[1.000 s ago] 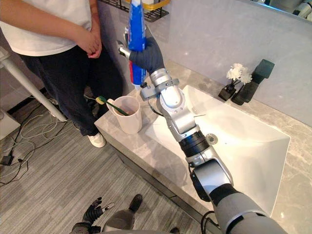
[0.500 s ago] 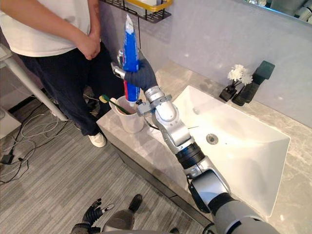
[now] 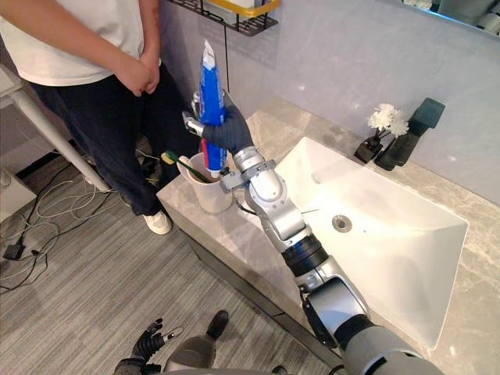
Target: Organize washtable
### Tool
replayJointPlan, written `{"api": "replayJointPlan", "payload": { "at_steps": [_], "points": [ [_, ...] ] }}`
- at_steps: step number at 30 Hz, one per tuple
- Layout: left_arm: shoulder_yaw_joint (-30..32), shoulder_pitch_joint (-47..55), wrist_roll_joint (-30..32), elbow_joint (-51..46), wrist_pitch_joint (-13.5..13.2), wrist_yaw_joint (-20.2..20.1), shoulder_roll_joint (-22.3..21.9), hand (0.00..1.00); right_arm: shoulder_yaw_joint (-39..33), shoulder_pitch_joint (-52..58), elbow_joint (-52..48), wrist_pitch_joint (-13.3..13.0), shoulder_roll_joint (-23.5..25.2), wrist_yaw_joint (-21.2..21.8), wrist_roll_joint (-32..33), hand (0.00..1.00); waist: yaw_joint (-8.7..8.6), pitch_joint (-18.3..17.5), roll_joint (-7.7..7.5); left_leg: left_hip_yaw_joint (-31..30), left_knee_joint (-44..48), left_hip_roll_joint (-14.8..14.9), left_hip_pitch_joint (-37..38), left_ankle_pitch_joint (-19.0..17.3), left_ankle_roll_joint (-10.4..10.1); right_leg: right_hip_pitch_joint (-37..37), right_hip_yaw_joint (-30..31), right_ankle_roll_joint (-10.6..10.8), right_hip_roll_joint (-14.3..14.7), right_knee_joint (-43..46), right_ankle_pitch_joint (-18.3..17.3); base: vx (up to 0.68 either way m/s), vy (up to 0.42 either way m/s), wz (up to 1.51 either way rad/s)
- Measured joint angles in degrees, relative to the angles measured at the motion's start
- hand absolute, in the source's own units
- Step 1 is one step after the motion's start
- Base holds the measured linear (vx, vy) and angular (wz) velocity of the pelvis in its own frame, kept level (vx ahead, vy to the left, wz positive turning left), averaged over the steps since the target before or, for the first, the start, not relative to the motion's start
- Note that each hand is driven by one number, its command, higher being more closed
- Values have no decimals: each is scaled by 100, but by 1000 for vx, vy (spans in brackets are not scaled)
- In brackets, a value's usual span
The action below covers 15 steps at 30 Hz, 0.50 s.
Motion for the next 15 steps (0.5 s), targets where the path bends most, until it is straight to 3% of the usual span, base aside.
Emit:
{"api": "replayJointPlan", "payload": {
  "at_steps": [15],
  "points": [
    [0, -1, -4, 53, -4, -5, 5, 0, 9, 41, 248, 60, -65, 3, -218, 100, 3, -4, -7, 4, 1, 25, -46, 17, -22, -100, 6, -28, -4, 130, -56, 0, 0, 0]
  ]
}}
